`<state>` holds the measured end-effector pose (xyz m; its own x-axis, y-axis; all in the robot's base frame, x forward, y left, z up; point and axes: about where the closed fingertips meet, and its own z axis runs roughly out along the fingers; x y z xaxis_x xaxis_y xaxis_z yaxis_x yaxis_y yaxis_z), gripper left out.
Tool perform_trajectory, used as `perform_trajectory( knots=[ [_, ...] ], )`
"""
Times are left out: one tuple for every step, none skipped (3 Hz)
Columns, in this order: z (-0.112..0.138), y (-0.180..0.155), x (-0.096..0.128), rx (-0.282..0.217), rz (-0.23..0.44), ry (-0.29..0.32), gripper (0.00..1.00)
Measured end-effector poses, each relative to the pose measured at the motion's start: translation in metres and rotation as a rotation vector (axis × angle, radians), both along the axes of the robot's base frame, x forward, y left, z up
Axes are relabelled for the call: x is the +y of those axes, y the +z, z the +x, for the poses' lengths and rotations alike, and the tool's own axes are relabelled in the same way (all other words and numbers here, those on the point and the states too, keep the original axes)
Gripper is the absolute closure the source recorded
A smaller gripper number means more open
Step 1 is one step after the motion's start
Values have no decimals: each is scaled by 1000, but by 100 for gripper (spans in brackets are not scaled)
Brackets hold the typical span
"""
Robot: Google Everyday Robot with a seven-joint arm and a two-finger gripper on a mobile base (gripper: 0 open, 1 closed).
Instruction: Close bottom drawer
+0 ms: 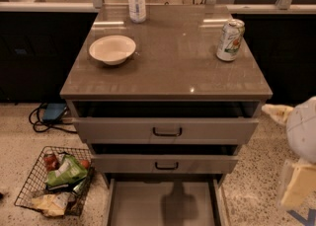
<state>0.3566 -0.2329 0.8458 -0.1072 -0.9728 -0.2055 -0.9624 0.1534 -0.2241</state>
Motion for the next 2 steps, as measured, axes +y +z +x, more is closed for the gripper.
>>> perform_trajectory(
  knots=[
    [-34,-52,0,49,19,-6,0],
    [-61,-94,11,67,-12,-45,0]
  ],
)
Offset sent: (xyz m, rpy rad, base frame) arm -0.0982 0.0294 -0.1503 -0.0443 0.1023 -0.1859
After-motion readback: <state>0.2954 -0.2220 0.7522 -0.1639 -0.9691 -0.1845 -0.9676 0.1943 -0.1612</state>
